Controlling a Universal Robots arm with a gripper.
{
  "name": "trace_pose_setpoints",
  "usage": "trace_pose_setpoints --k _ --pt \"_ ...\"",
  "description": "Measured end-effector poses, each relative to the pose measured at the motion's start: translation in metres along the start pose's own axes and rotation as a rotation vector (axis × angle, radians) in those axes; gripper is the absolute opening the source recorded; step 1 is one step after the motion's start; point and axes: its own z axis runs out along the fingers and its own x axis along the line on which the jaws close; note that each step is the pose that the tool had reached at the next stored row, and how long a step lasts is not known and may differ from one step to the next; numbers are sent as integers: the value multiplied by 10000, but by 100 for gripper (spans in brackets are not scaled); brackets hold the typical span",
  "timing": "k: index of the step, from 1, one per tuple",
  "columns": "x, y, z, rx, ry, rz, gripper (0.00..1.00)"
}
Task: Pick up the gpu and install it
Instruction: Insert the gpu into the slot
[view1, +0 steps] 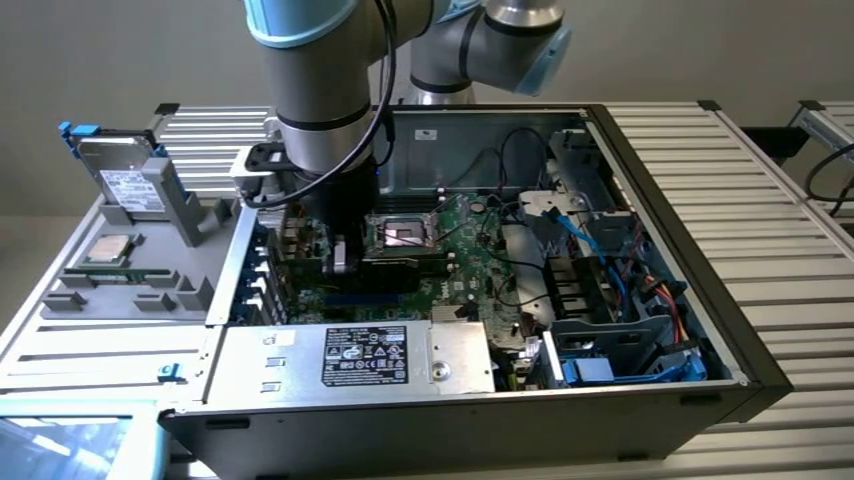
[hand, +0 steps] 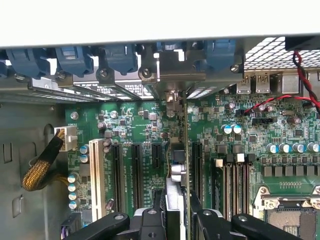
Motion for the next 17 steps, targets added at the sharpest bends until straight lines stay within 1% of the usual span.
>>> trace_pose_setpoints --k 1,3,5,9,11,17 --pt "1 0 -1 -3 -48 1 29" --pt "2 -1 0 -5 -118 3 29" --pt "3 0 -1 -6 -150 6 29" --pt "9 -1 0 -6 -159 7 29" --pt "32 -3 1 -8 -168 5 29" --pt "36 -3 0 -7 -168 6 29"
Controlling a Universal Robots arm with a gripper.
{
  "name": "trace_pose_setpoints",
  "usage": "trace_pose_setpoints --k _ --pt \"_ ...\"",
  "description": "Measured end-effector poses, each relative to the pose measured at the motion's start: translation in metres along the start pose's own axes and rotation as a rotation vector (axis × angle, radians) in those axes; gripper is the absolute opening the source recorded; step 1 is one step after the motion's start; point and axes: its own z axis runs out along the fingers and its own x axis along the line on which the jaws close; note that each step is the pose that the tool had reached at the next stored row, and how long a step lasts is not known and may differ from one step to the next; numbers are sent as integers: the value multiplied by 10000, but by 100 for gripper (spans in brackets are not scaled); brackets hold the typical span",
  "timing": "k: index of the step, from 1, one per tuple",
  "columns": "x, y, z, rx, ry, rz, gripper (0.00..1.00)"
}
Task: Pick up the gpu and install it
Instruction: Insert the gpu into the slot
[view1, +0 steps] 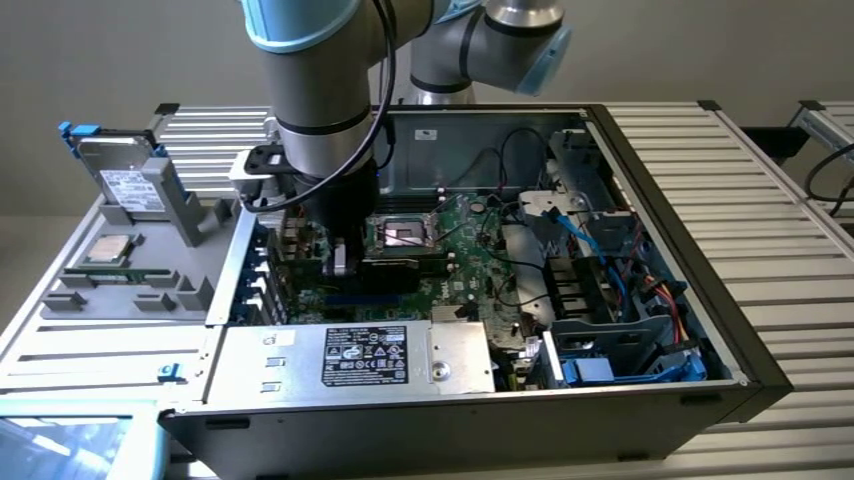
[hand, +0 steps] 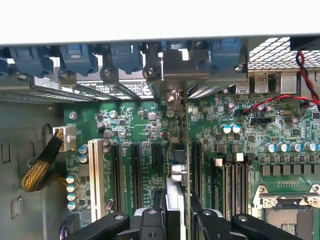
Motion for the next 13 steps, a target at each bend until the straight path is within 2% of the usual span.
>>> trace_pose_setpoints --k 13 --pt "-2 4 10 1 -1 -1 29"
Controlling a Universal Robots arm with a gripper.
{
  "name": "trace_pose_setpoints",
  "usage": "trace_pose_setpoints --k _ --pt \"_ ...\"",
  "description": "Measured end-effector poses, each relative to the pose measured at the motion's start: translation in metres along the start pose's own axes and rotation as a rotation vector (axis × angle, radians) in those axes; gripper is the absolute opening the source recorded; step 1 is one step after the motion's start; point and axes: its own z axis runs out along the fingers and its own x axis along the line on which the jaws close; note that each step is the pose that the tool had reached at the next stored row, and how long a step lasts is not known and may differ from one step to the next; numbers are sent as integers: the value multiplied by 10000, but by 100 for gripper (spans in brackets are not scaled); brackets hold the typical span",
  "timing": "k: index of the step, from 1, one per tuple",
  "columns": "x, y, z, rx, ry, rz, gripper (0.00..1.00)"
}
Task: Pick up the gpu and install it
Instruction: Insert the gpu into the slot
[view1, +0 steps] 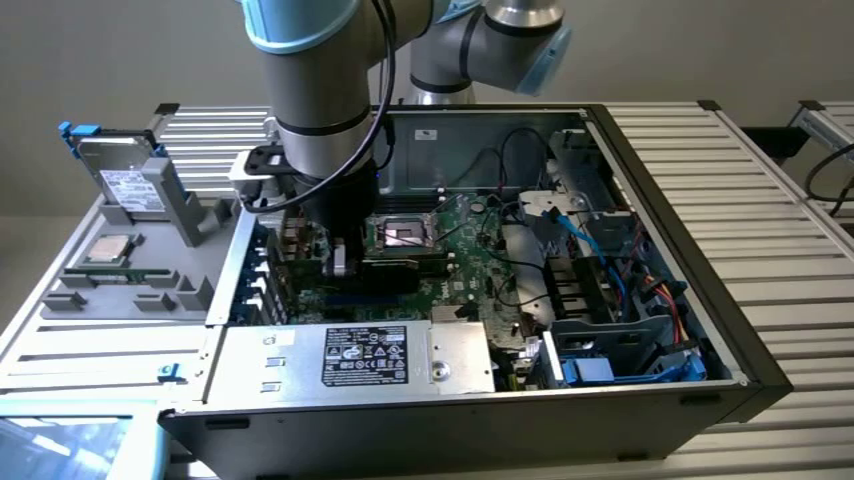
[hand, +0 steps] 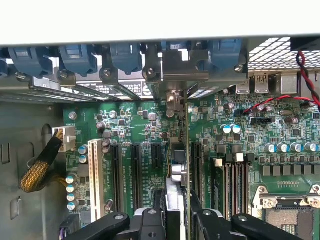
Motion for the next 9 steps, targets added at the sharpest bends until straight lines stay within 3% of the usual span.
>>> trace_pose_setpoints --k 9 --pt "-3 2 18 1 -1 0 29"
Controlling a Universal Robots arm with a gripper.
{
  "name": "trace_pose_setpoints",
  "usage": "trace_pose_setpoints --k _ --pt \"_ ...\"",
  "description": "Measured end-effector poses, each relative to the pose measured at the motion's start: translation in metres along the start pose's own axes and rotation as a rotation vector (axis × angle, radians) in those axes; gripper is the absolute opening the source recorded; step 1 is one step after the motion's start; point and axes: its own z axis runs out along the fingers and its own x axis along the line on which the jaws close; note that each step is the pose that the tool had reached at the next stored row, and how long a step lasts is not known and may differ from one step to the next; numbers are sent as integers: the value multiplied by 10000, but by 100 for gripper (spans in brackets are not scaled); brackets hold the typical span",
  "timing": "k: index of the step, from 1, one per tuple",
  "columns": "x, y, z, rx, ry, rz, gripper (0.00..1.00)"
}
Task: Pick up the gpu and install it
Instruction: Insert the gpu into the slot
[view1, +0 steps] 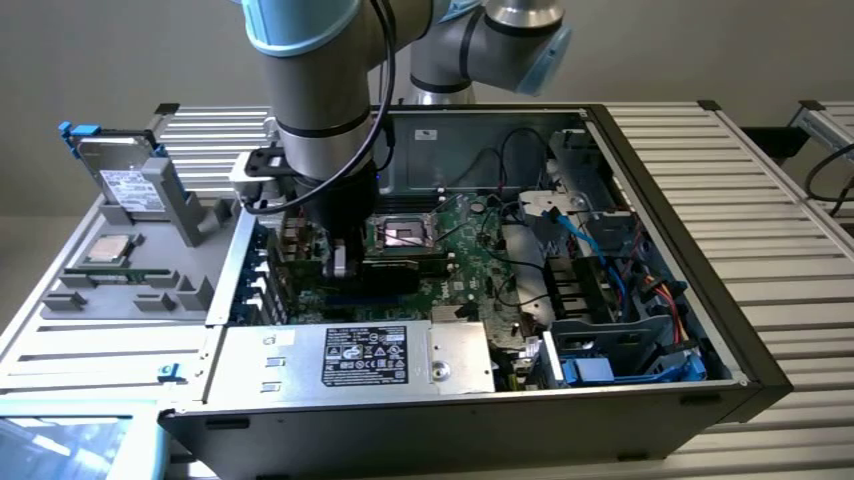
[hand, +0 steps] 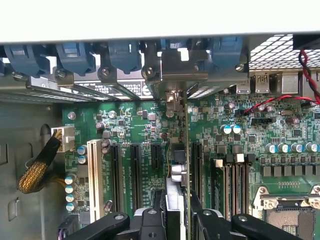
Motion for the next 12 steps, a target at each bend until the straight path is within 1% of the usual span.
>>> trace_pose_setpoints --k 7,9,12 --pt "0 0 2 -1 2 0 29" --pt "5 1 5 1 -7 2 29" --pt "5 0 5 -2 -2 1 29"
